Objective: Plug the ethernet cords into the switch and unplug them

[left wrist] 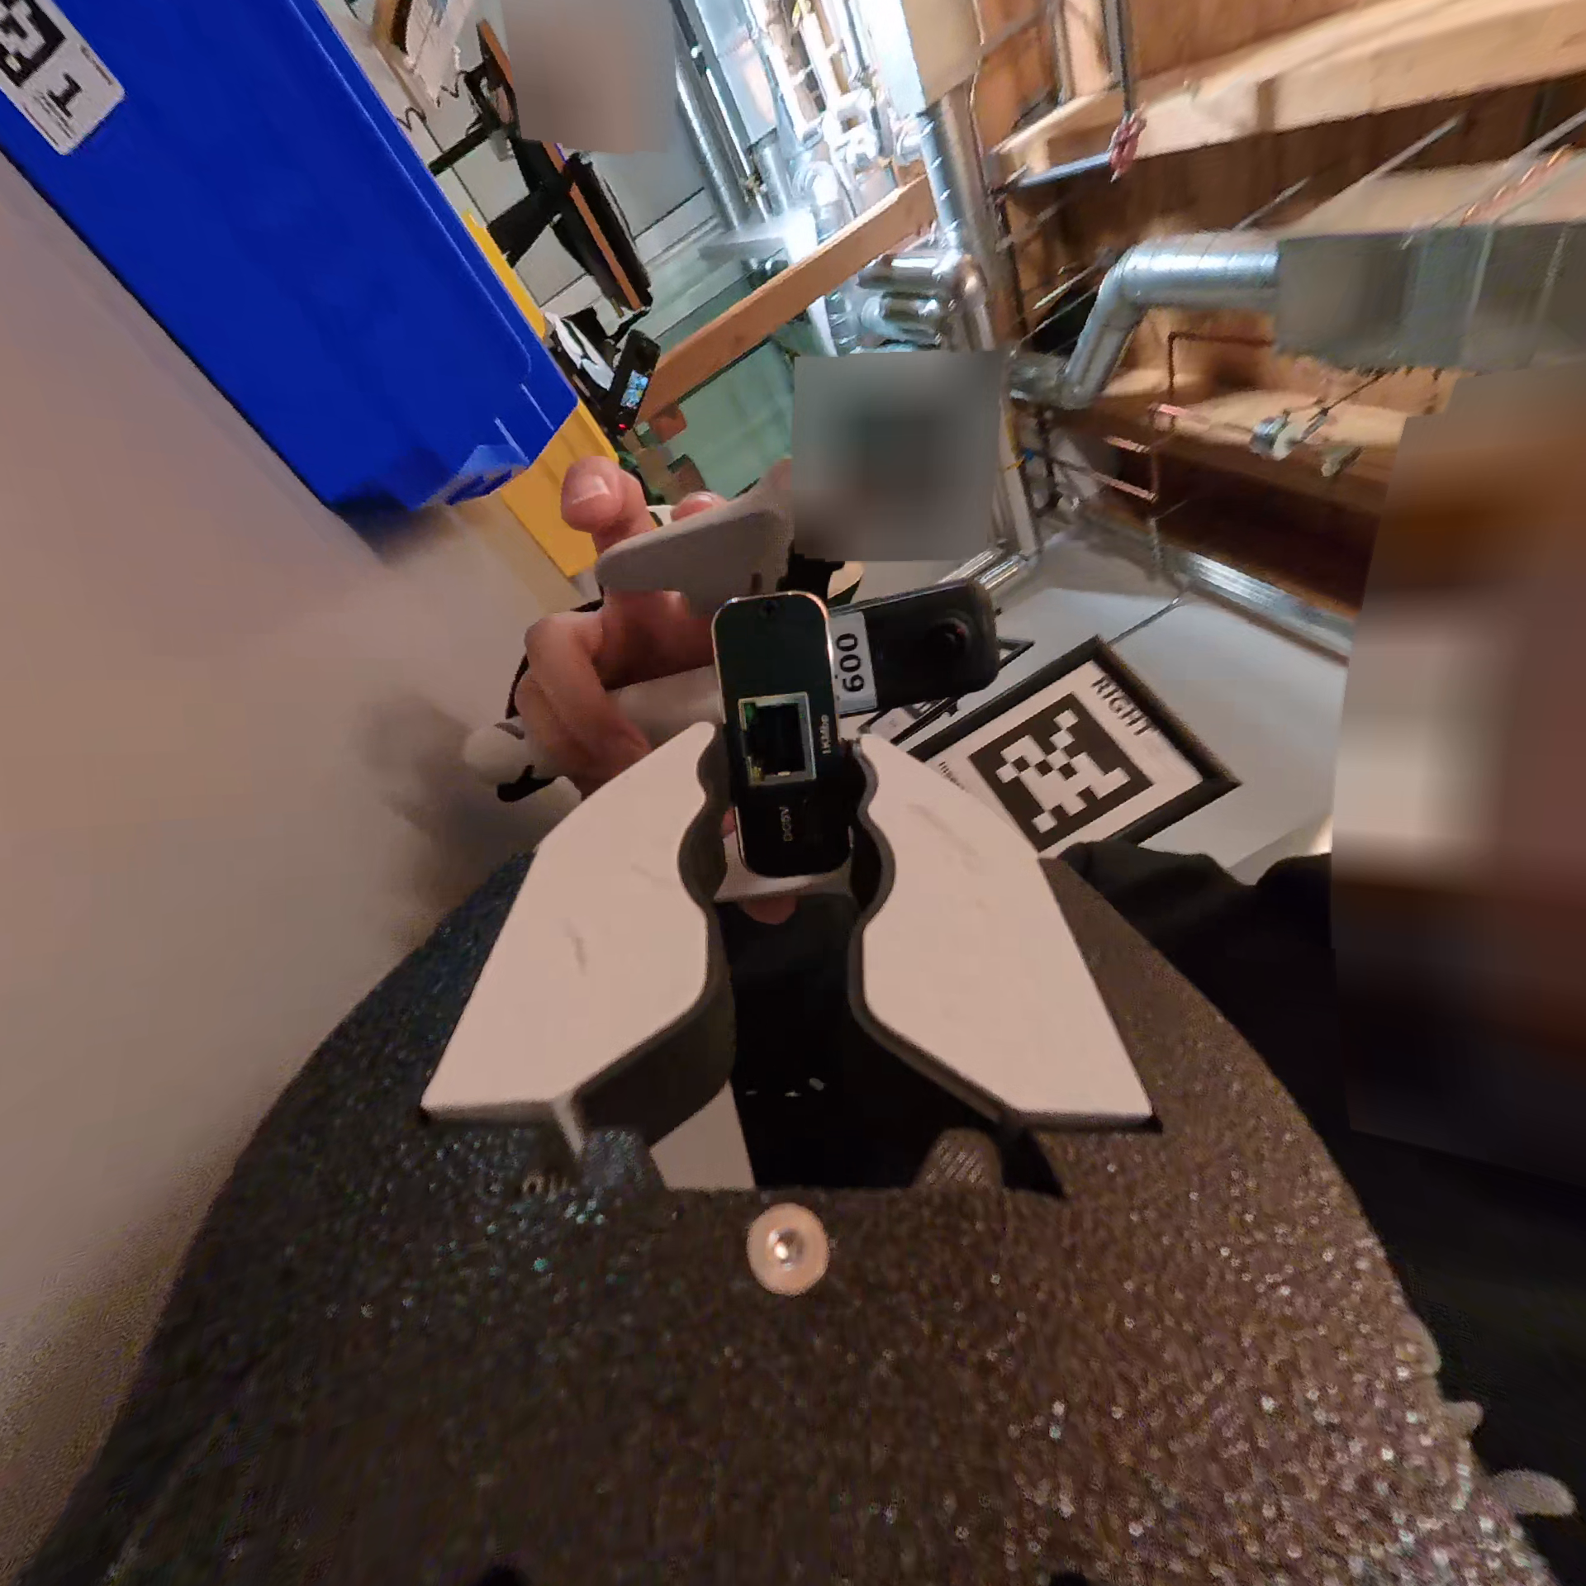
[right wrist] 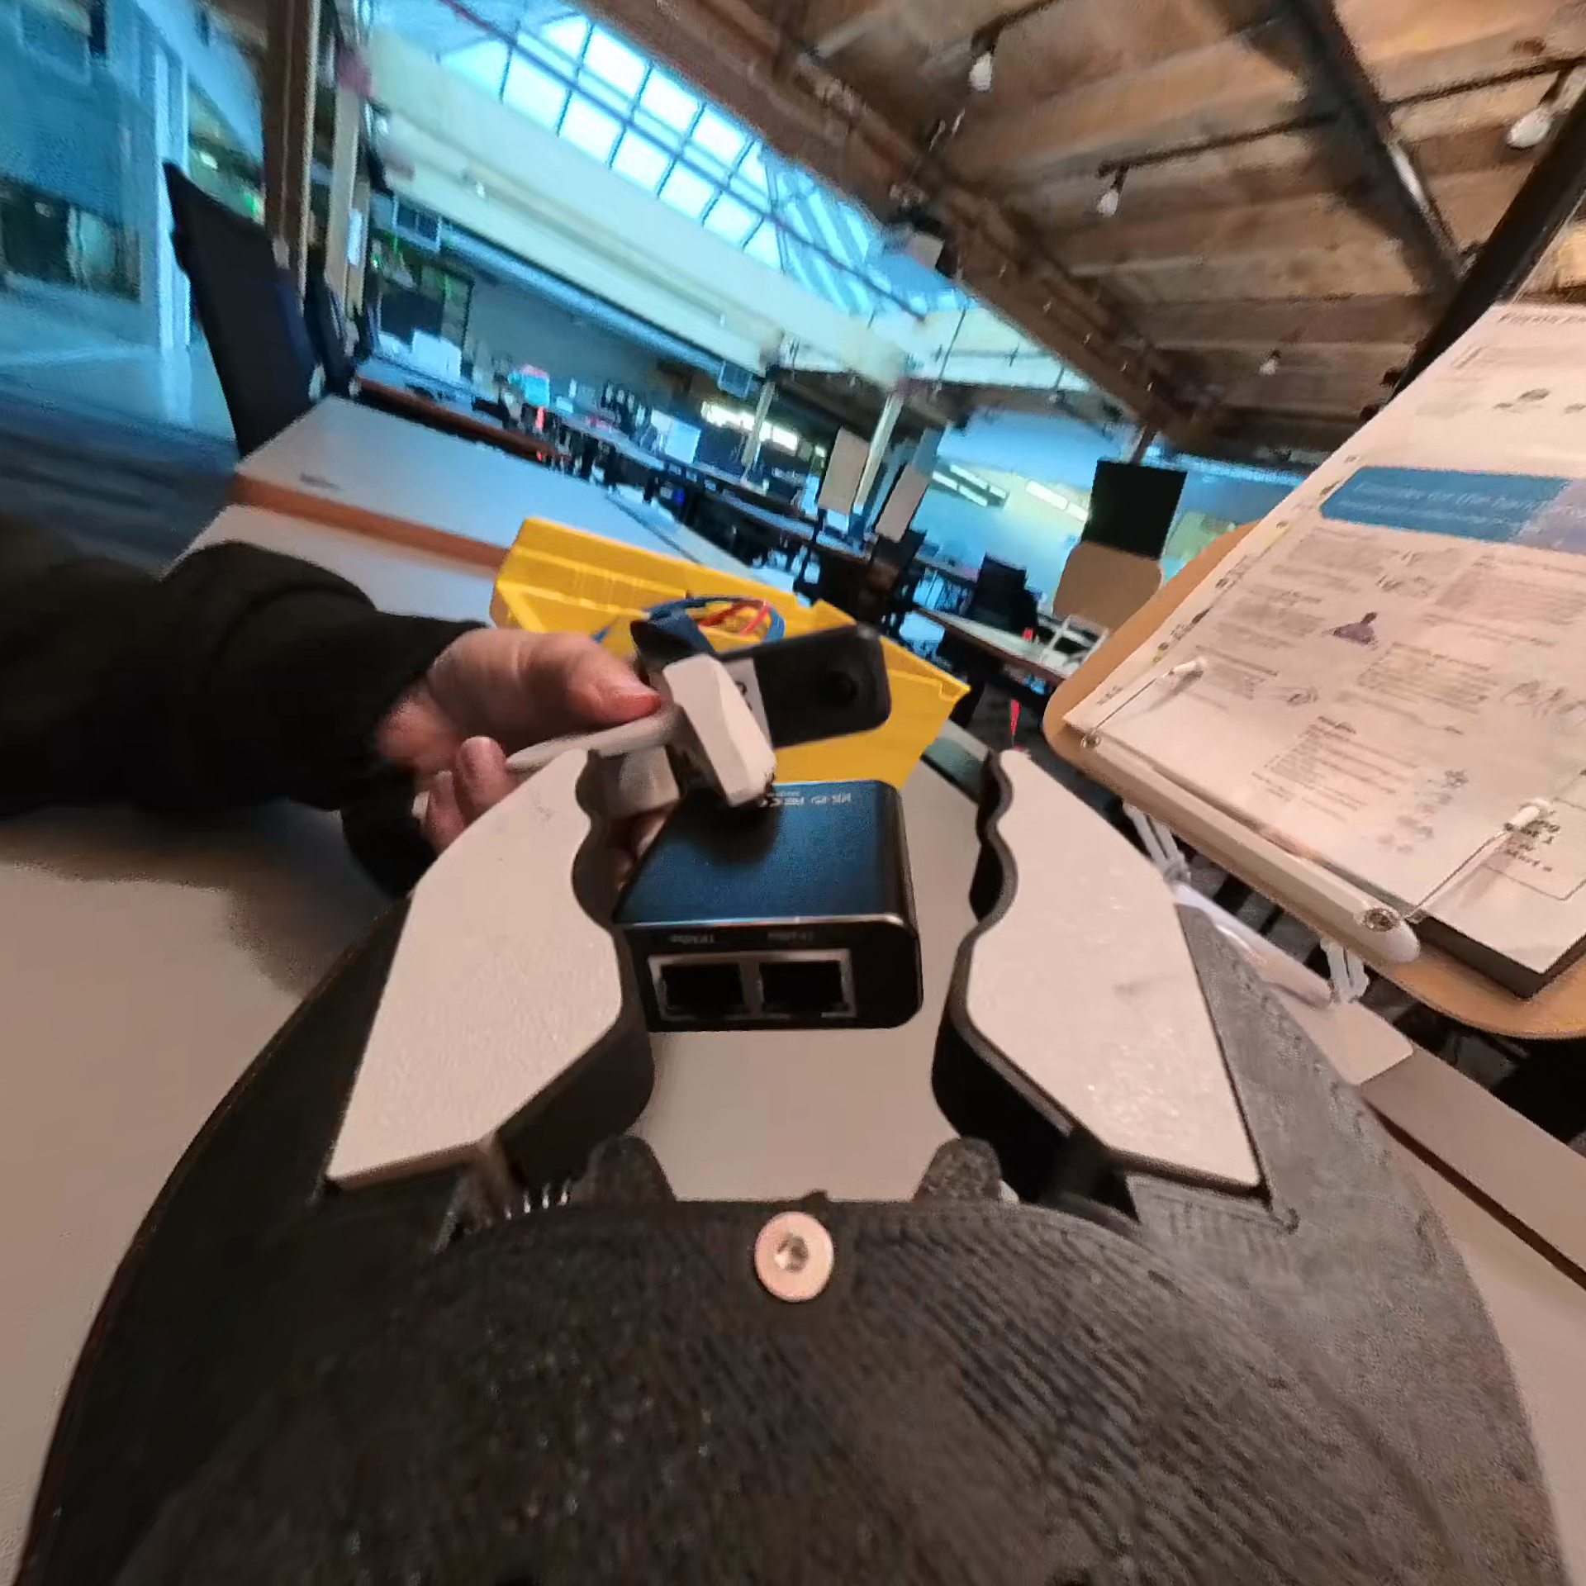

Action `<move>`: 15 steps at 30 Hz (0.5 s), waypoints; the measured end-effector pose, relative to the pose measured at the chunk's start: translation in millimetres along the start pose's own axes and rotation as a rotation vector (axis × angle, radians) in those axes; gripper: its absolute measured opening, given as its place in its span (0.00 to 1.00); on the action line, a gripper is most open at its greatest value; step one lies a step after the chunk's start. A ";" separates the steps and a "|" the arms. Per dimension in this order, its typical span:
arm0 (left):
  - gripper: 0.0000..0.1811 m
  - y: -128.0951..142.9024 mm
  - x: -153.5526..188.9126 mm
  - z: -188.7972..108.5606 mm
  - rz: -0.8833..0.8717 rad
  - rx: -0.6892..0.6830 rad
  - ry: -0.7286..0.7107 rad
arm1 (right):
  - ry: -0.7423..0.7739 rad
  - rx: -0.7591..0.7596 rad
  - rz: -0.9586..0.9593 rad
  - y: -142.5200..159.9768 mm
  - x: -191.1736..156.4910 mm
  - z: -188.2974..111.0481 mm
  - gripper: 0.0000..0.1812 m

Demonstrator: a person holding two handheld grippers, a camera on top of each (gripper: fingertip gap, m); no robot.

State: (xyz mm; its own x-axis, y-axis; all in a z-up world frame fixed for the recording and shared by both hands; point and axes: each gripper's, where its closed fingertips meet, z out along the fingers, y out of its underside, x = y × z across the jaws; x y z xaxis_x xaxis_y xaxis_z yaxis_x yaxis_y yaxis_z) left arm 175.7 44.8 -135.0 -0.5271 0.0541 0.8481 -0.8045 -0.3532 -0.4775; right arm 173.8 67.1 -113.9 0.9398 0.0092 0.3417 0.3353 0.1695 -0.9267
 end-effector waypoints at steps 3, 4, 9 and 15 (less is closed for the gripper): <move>0.13 -2.4 -3.8 0.3 -0.011 0.027 -0.038 | 0.002 0.018 -0.047 0.0 1.3 -3.8 0.40; 0.14 -3.2 -5.6 -0.1 -0.008 0.036 -0.057 | -0.001 0.007 -0.056 2.9 1.2 -4.3 0.39; 0.13 -7.6 -11.2 -3.0 -0.007 0.069 -0.095 | 0.020 -0.044 -0.041 12.2 6.4 -4.3 0.42; 0.13 -10.1 -5.9 -3.6 -0.033 0.089 -0.051 | -0.011 -0.106 -0.020 21.6 2.1 -2.9 0.45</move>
State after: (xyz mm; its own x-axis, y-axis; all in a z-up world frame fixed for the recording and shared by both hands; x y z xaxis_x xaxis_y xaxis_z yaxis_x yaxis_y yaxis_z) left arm 186.0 51.4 -136.0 -0.4844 0.0199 0.8746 -0.7923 -0.4338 -0.4290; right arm 183.2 68.0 -133.7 0.9322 0.0177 0.3615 0.3598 0.0648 -0.9308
